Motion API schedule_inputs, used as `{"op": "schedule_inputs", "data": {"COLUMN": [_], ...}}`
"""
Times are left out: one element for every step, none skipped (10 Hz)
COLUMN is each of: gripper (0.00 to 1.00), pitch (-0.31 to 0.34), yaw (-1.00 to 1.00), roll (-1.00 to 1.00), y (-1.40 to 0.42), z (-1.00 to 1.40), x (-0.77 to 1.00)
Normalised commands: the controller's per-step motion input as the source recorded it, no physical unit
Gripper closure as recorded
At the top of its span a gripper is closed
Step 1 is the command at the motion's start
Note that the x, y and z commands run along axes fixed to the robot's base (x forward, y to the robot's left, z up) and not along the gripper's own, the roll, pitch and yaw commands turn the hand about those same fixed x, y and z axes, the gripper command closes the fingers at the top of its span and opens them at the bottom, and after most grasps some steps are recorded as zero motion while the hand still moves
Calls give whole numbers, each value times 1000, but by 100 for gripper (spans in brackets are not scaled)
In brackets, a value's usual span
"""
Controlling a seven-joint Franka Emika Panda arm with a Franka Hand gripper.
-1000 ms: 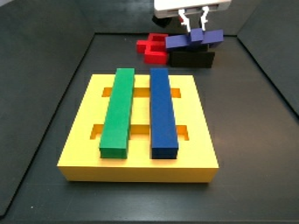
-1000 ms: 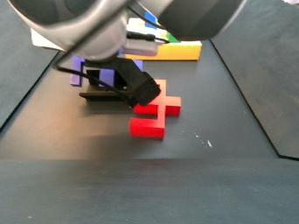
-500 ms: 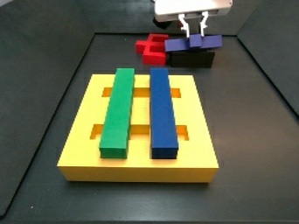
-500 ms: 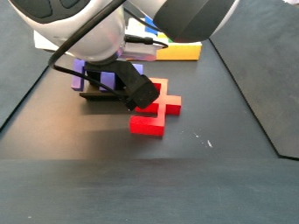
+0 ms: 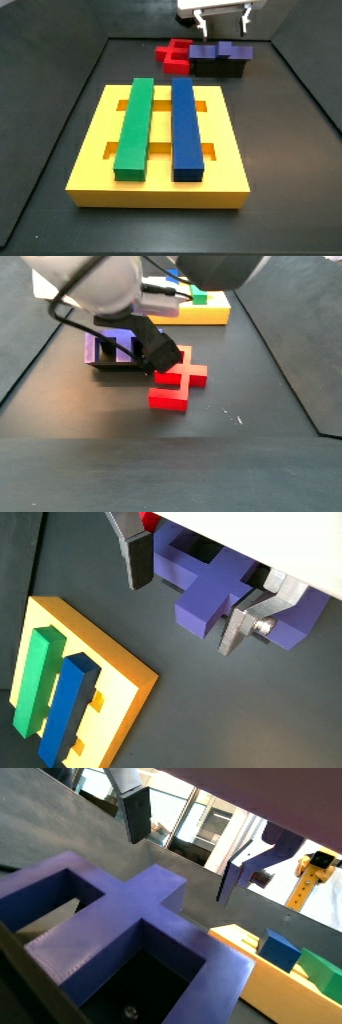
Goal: Pick up the purple object. Move up. Place the purple object on the fixture. Regrasp the purple object. Move to above the board. Insert the purple object.
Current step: Regrasp the purple object.
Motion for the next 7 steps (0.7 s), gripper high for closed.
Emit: {"op": "schedule_inputs", "data": {"gripper": [0,0,0,0,0,0,0], "pitch": [43,69,51,29,0,0,0], "yaw": [103,69,86,123,129,60,74], "roll": [1000,1000,1000,1000,1000,1000,1000], "y": [-354,-271,-217,-183,-206,-200,-29], "z": [311,97,37,31,91,114,46], "x": [20,0,0,0,23,0,0]}}
